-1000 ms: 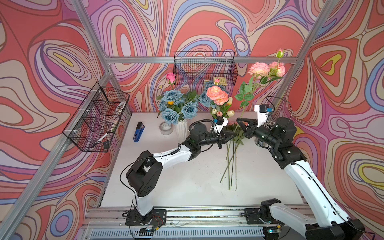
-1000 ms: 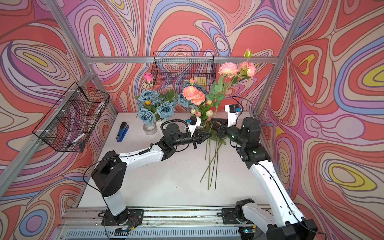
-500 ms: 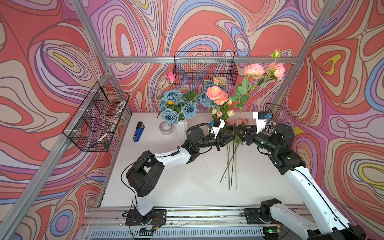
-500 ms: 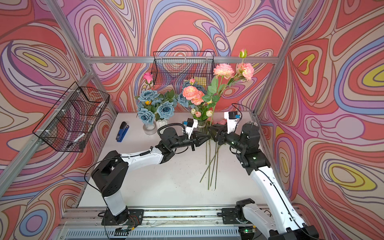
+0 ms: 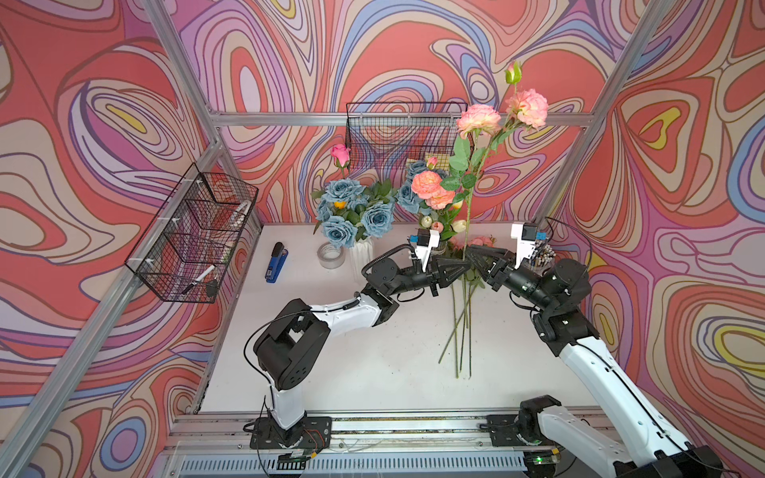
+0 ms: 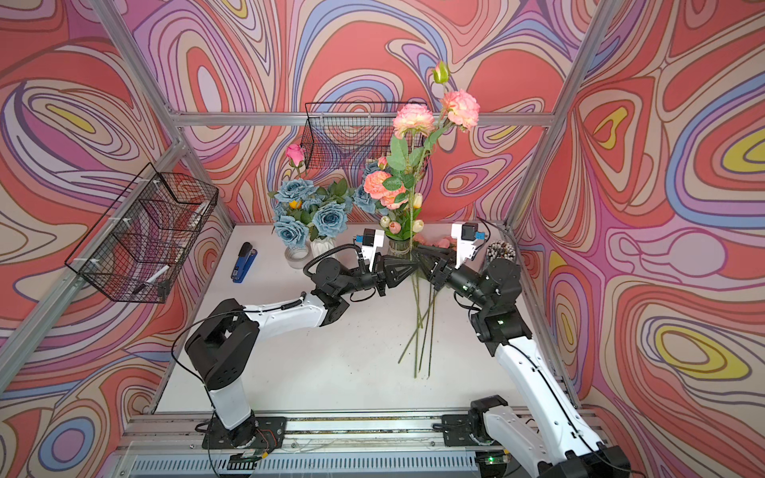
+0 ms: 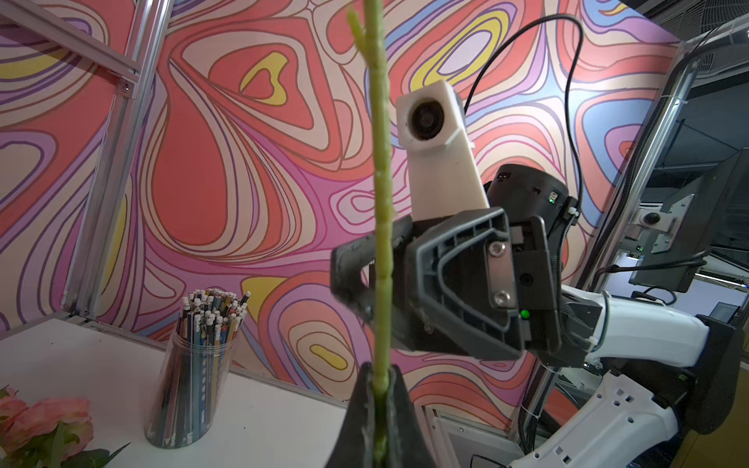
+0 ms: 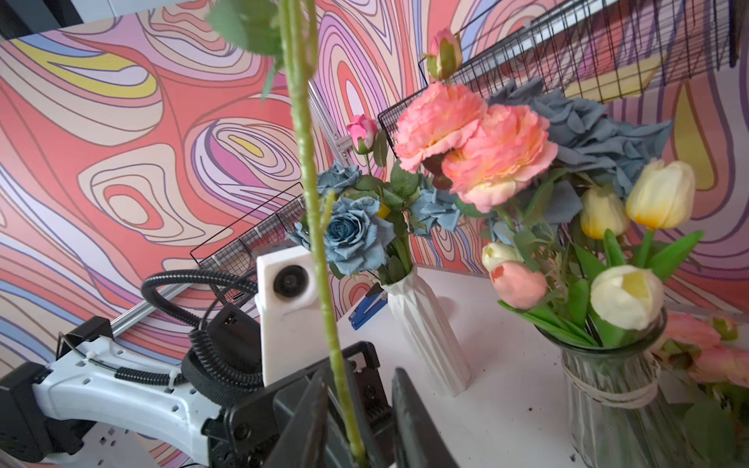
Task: Pick out pink flowers from the vase
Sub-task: Pick up the flower from the vase.
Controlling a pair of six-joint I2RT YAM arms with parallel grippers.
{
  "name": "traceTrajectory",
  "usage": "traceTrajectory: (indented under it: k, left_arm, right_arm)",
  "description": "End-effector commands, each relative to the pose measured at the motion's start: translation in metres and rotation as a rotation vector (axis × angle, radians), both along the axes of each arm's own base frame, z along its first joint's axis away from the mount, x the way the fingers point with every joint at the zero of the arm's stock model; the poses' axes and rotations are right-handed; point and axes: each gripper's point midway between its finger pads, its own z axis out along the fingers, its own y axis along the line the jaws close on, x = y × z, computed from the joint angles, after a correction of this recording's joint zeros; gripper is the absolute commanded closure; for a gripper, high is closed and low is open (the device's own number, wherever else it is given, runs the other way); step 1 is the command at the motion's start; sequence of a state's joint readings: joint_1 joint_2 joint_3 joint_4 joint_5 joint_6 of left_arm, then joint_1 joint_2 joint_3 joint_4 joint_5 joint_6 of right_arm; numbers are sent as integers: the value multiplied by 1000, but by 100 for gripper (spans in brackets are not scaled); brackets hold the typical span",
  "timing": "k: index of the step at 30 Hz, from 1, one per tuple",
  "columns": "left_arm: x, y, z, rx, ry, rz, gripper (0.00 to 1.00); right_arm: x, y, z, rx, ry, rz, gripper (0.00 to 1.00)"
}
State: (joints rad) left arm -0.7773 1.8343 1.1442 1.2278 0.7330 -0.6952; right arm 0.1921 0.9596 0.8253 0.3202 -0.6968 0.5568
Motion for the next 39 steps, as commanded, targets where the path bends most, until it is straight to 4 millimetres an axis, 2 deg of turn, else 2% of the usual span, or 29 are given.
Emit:
traceTrajectory:
  k: [1, 6, 11, 19, 20, 21, 24, 31, 32, 35, 39]
  left_arm:
    - [-8, -3, 14, -63, -30, -29, 100]
    - [-5, -7, 9, -60, -13, -29, 100]
    - [-6, -7, 11, -64, -15, -28, 100]
    - [-6, -6, 10, -62, -14, -25, 100]
    - [-6, -6, 9, -59, -14, -27, 93]
    - [-6, -7, 7, -51, -11, -25, 79]
    - [-4, -6, -5, -28, 11, -5, 51]
    - [-5, 5, -29, 34, 19, 53, 5]
    - [-5, 8, -35, 53, 23, 73, 0]
    - [-7, 16, -50, 115, 17, 116, 0]
    - [-7, 25, -72, 213, 17, 175, 0]
  right_arm:
    - [-2, 5, 13, 51, -45, 48, 74]
    - [1, 9, 18, 72, -53, 69, 75]
    - [6, 10, 16, 67, -40, 60, 100]
    - [8, 9, 14, 52, -29, 47, 100]
    - [7, 8, 14, 47, -31, 42, 100]
    - [7, 8, 14, 37, -33, 34, 100]
    - [9, 3, 14, -8, -27, -16, 100]
    - [19, -18, 1, -119, 29, -184, 100]
    - [20, -23, -2, -140, 38, -218, 100]
    - [23, -42, -9, -198, 64, -337, 100]
    - [32, -72, -28, -257, 145, -517, 100]
